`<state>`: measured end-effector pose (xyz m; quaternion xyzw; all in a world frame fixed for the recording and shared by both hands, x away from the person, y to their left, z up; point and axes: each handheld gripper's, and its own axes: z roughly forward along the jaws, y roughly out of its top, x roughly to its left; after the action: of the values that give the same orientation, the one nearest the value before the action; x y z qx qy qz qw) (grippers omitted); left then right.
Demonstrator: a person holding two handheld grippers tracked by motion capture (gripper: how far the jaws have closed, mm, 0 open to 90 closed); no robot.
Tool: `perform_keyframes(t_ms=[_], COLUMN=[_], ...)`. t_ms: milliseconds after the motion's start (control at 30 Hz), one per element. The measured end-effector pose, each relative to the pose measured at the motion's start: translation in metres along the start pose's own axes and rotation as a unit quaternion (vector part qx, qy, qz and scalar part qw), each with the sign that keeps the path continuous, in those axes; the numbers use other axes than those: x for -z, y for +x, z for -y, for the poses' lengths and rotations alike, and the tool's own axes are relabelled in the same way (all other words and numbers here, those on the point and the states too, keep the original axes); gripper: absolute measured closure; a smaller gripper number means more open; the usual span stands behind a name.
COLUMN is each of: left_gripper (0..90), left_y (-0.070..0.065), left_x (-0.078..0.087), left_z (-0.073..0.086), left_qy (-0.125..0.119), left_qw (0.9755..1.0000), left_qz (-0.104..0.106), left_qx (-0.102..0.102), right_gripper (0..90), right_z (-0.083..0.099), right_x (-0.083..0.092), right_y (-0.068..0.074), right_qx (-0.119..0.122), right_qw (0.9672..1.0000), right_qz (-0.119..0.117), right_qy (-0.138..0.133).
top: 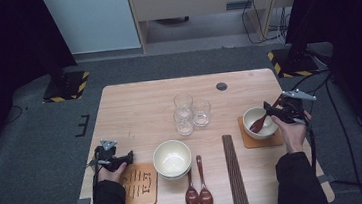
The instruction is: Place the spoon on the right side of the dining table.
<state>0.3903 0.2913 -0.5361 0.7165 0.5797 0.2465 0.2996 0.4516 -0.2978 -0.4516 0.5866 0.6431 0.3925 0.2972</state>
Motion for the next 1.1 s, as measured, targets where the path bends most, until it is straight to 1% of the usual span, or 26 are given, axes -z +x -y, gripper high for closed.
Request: perform_keyframes(t_ms=[267, 300, 333, 667, 733, 767, 833, 967, 1100], left_gripper=[8.2, 8.1, 7.9, 7.0, 6.9, 6.9, 6.9, 6.9, 6.8], left_y=[0.0, 0.0, 0.0, 0.0, 0.0, 0.0, 0.0, 0.0, 0.0], left_x=[0.0, 0.0, 0.0, 0.0, 0.0, 0.0, 0.0, 0.0, 0.0], left_z=[0.0, 0.0, 0.0, 0.0, 0.0, 0.0, 0.0, 0.0, 0.0], left_qy=[0.0, 0.001, 0.001, 0.002, 0.002, 0.002, 0.002, 0.002, 0.002], left_qw=[1.0, 1.0, 1.0, 1.0, 1.0, 1.0, 1.0, 1.0, 1.0], left_qz=[0.0, -0.001, -0.001, -0.002, -0.002, -0.002, -0.002, -0.002, -0.002], left_qx=[0.0, 0.0, 0.0, 0.0, 0.001, 0.0, 0.001, 0.001, 0.001], right_gripper=[31.3, 31.1, 30.9, 27.4, 26.3, 26.2, 26.0, 25.7, 25.7], right_z=[0.007, 0.008, 0.009, 0.017, 0.019, 0.019, 0.02, 0.022, 0.025], right_x=[0.002, 0.003, 0.003, 0.006, 0.006, 0.006, 0.007, 0.008, 0.01], right_y=[-0.006, -0.007, -0.007, -0.014, -0.015, -0.016, -0.016, -0.017, -0.018], right_qx=[-0.005, -0.001, -0.001, -0.012, -0.011, -0.009, -0.016, -0.016, -0.025], right_qw=[0.9999, 0.9999, 0.9999, 0.9998, 0.9997, 0.9997, 0.9997, 0.9996, 0.9993], right_qz=[0.004, 0.006, 0.007, 0.001, -0.001, -0.001, -0.004, -0.004, -0.009], right_qy=[0.008, 0.012, 0.009, 0.018, 0.024, 0.023, 0.02, 0.023, 0.024])
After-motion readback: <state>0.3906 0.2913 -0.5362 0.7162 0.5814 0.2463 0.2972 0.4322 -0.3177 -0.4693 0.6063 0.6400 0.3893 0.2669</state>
